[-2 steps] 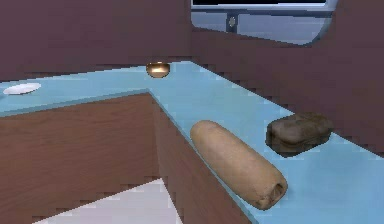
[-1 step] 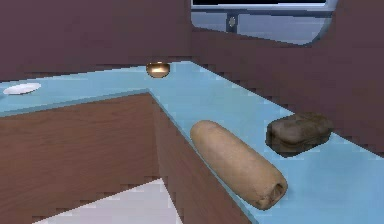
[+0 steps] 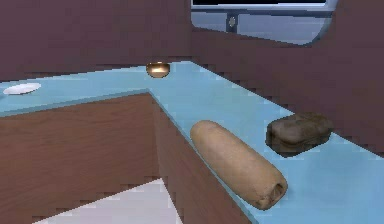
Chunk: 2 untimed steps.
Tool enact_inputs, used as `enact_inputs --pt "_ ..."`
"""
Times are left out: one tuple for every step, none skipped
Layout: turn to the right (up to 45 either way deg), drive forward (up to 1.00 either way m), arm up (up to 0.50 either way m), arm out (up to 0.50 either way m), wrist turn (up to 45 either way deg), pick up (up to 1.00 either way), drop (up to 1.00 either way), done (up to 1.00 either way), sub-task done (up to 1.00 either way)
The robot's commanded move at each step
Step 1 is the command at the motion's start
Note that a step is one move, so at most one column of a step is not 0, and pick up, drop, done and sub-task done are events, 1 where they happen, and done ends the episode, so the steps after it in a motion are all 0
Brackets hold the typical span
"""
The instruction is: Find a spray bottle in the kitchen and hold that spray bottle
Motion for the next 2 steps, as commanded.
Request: enact_inputs --pt "0.0 0.0 0.0 0.0 45.0 0.0 0.0 0.0 0.0" --pt "0.0 0.0 0.0 0.0 12.0 0.0 0.0 0.0 0.0"
